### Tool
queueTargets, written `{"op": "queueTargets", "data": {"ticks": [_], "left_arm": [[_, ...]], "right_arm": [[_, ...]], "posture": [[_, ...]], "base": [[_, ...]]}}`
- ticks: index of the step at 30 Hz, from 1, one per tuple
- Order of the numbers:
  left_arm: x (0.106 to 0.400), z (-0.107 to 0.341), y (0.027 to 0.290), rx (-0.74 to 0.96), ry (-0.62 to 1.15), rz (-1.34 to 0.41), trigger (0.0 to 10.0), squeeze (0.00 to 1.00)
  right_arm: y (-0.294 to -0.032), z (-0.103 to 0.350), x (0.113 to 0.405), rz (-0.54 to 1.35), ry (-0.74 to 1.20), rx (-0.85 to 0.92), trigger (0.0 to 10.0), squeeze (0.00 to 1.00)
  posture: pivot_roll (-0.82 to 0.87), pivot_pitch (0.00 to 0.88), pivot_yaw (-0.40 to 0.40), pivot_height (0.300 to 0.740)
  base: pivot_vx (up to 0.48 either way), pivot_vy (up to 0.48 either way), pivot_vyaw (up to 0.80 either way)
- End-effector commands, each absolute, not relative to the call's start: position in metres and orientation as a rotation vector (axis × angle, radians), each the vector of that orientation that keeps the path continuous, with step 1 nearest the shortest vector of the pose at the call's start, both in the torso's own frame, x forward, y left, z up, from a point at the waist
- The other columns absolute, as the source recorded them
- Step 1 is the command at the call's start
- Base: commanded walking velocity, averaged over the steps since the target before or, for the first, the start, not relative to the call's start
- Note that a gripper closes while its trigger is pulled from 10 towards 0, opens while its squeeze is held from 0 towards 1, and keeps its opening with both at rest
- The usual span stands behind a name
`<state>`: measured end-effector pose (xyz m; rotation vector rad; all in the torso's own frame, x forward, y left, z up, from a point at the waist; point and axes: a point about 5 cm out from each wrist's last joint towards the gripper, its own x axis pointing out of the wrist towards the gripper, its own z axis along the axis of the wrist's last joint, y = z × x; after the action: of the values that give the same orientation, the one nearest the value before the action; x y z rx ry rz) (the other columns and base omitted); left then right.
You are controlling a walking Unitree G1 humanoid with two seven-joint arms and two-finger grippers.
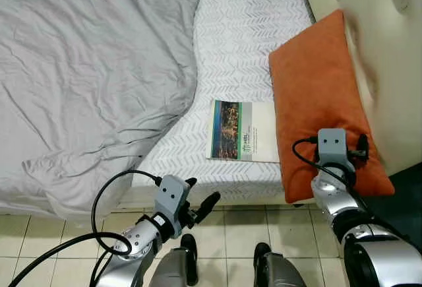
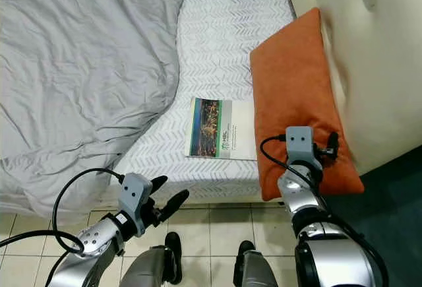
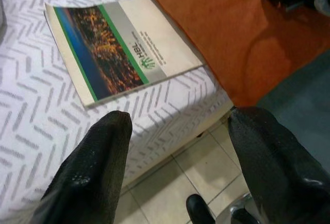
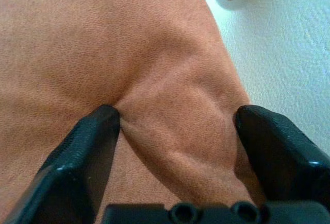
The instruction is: Clean up the room
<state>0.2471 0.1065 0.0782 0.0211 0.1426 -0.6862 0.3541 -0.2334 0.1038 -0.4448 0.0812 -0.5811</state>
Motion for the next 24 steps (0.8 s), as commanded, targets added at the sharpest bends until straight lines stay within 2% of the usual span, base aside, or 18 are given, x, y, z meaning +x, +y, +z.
{"op": "queueTargets", "data": {"ticks": [1, 12, 24], "left_arm": [[0.241, 0.073, 0.106, 0.027, 0.177, -0.692, 10.0, 0.0], [0.244, 0.074, 0.104, 0.023, 0.177, -0.679, 10.0, 0.0], [0.243, 0.071, 0.105, 0.031, 0.189, -0.666, 10.0, 0.0]], "right_arm": [[-0.237, 0.104, 0.354, -0.585, 0.089, -0.479, 10.0, 1.0], [-0.237, 0.127, 0.365, -0.578, -0.001, -0.55, 10.0, 1.0], [-0.243, 0.154, 0.374, -0.549, -0.094, -0.703, 10.0, 1.0]], "posture": [[0.14, 0.419, 0.097, 0.74], [0.13, 0.426, 0.087, 0.74], [0.13, 0.435, 0.075, 0.74]], "base": [[0.0, 0.0, 0.0], [0.0, 0.0, 0.0], [0.0, 0.0, 0.0]]}}
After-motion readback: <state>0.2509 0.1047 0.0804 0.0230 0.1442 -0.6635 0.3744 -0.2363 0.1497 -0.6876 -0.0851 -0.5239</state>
